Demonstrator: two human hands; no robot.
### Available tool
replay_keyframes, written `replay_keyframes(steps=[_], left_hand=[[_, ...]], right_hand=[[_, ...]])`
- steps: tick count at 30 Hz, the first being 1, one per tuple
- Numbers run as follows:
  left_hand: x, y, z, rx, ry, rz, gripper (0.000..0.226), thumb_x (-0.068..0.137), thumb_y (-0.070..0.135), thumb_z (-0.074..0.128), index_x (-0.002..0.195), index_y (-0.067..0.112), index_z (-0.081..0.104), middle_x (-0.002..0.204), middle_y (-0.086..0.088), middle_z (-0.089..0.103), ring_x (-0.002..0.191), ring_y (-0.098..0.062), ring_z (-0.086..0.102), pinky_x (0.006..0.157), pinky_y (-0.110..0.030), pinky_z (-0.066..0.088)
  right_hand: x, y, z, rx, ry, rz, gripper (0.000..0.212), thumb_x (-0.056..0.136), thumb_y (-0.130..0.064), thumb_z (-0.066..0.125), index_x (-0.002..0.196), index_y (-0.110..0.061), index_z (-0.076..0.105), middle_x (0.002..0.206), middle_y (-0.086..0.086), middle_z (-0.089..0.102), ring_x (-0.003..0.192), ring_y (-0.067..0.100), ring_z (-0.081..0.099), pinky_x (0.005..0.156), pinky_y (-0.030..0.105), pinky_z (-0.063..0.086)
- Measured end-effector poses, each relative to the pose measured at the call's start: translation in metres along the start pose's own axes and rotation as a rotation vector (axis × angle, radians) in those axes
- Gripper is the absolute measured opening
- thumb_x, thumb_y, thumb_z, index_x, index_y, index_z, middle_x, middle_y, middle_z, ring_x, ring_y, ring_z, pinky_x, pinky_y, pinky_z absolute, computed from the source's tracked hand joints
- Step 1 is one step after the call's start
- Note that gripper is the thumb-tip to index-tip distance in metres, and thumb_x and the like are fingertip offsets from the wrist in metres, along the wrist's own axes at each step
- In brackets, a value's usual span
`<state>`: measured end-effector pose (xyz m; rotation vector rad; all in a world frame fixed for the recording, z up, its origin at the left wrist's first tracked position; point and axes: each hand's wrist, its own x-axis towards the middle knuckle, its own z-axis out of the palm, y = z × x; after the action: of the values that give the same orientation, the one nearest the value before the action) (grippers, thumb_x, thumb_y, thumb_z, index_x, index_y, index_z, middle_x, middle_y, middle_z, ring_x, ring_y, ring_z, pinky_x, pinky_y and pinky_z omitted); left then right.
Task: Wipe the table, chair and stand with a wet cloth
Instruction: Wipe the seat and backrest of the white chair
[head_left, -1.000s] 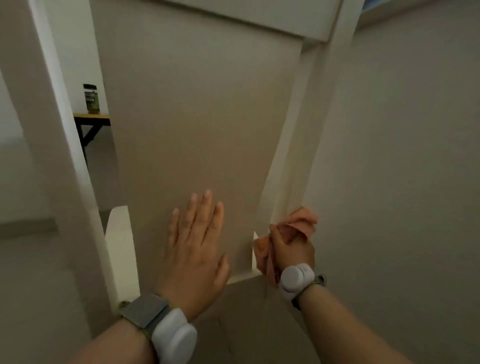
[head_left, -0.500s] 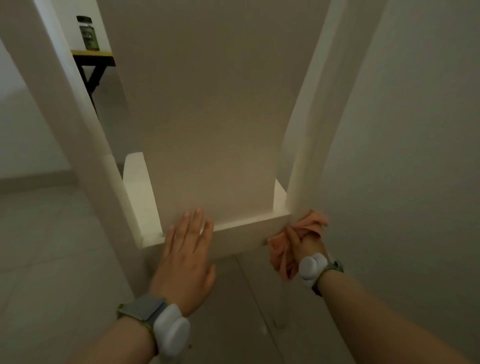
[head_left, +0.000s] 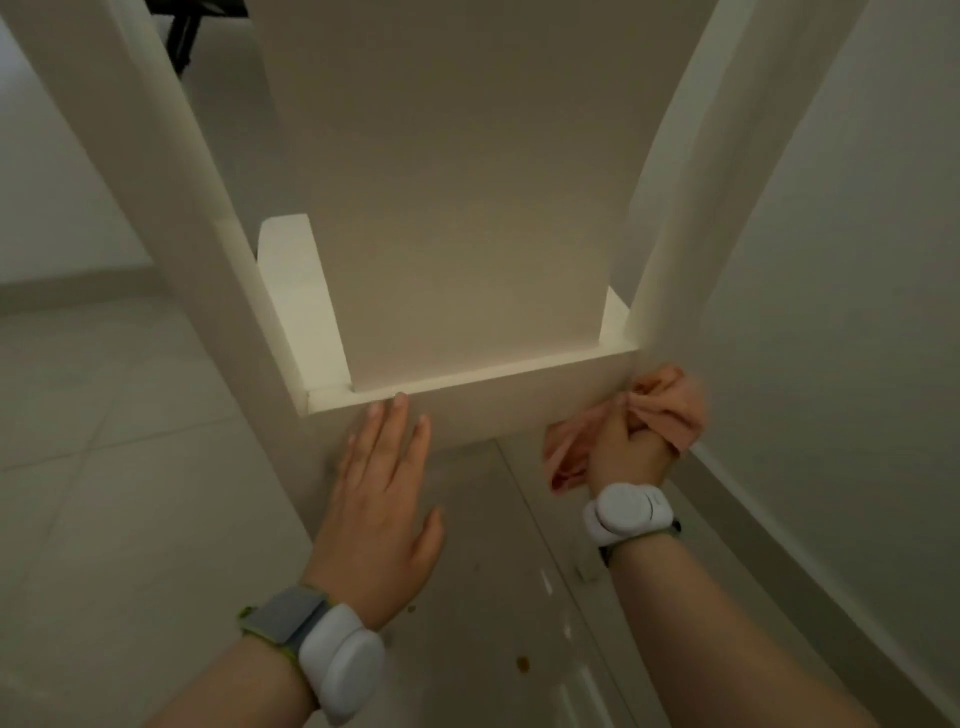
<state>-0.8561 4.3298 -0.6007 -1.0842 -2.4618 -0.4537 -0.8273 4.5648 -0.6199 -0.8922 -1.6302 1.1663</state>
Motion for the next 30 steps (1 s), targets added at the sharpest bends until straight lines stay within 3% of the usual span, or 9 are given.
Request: replay_keyframes(steps=[3,5,7,11,15,18,23,26,30], left_hand=[[-0.014,-0.007,-0.003,-0.047,-0.004,-0.002,0.068,0.080,0.029,0.042,0.142,0.007,0.025,0.153,-0.014,0.019,0.143,-0.030,0.011,0.111,-0.047,0.022],[-0.025,-0.014,-0.010,-0.035,0.022,0.022,0.064,0.080,0.025,0.043,0.140,0.007,0.029,0.151,-0.016,0.024,0.142,-0.033,0.016,0.112,-0.043,0.022],[-0.034,-0.020,-0.018,0.006,0.076,0.030,0.061,0.079,0.023,0.044,0.137,0.008,0.034,0.147,-0.019,0.029,0.137,-0.037,0.022,0.113,-0.038,0.018],[-0.047,-0.032,-0.031,-0.031,0.210,-0.138,0.061,0.078,0.024,0.045,0.136,0.010,0.033,0.142,-0.019,0.025,0.131,-0.040,0.026,0.114,-0.035,0.015],[-0.062,-0.053,-0.038,-0.111,0.173,-0.277,0.071,0.081,0.030,0.039,0.145,0.013,0.014,0.149,-0.014,0.018,0.138,-0.026,0.017,0.114,-0.018,0.005],[-0.073,-0.067,-0.033,-0.112,0.122,-0.301,0.071,0.084,0.031,0.037,0.146,0.010,0.011,0.150,-0.014,0.022,0.138,-0.023,0.015,0.112,-0.019,0.003],[-0.090,-0.078,-0.019,-0.117,0.057,-0.337,0.071,0.085,0.033,0.035,0.147,0.008,0.012,0.151,-0.016,0.023,0.139,-0.022,0.013,0.114,-0.035,0.012],[-0.100,-0.085,-0.016,-0.111,0.018,-0.337,0.071,0.084,0.031,0.035,0.147,0.008,0.011,0.150,-0.016,0.023,0.139,-0.024,0.013,0.114,-0.025,0.005],[-0.115,-0.094,-0.011,-0.102,-0.036,-0.375,0.070,0.083,0.031,0.035,0.146,0.006,0.015,0.150,-0.015,0.024,0.139,-0.026,0.015,0.114,-0.024,0.005]], right_hand=[[-0.031,-0.006,0.026,0.038,-0.105,-0.069,0.045,0.094,-0.041,0.051,0.116,-0.002,0.058,0.119,0.010,0.060,0.104,0.025,0.060,0.099,0.022,0.044],[-0.058,-0.014,0.045,0.007,-0.209,-0.183,0.050,0.093,-0.027,0.048,0.134,0.002,0.043,0.142,0.023,0.039,0.132,0.037,0.038,0.115,0.043,0.025],[-0.087,-0.031,0.061,0.020,-0.303,-0.349,0.054,0.087,-0.015,0.053,0.138,-0.007,0.037,0.140,0.024,0.041,0.129,0.033,0.037,0.116,0.031,0.017],[-0.131,-0.060,0.087,-0.006,-0.614,-0.649,0.033,0.082,-0.016,0.064,0.113,-0.022,0.056,0.110,-0.002,0.059,0.096,0.010,0.053,0.094,0.027,0.047],[-0.159,-0.078,0.079,0.296,-0.695,-0.576,0.032,0.089,-0.016,0.045,0.118,-0.024,0.053,0.112,0.007,0.055,0.105,0.012,0.051,0.093,0.007,0.034],[-0.170,-0.085,0.076,0.408,-0.738,-0.450,0.043,0.086,-0.011,0.046,0.121,-0.036,0.046,0.121,0.002,0.047,0.109,0.006,0.051,0.094,0.014,0.041],[-0.186,-0.047,0.093,0.147,-0.797,-0.332,0.027,0.091,-0.019,0.055,0.117,-0.025,0.051,0.114,0.003,0.049,0.098,0.011,0.051,0.085,0.024,0.047],[-0.199,-0.011,0.106,0.007,-0.819,-0.186,0.011,0.091,-0.028,0.055,0.102,-0.029,0.055,0.099,-0.001,0.058,0.085,0.008,0.055,0.075,0.022,0.047],[-0.216,0.043,0.111,-0.155,-0.908,0.058,0.029,0.085,-0.027,0.061,0.110,-0.012,0.056,0.105,0.008,0.061,0.094,0.025,0.061,0.081,0.031,0.051]])
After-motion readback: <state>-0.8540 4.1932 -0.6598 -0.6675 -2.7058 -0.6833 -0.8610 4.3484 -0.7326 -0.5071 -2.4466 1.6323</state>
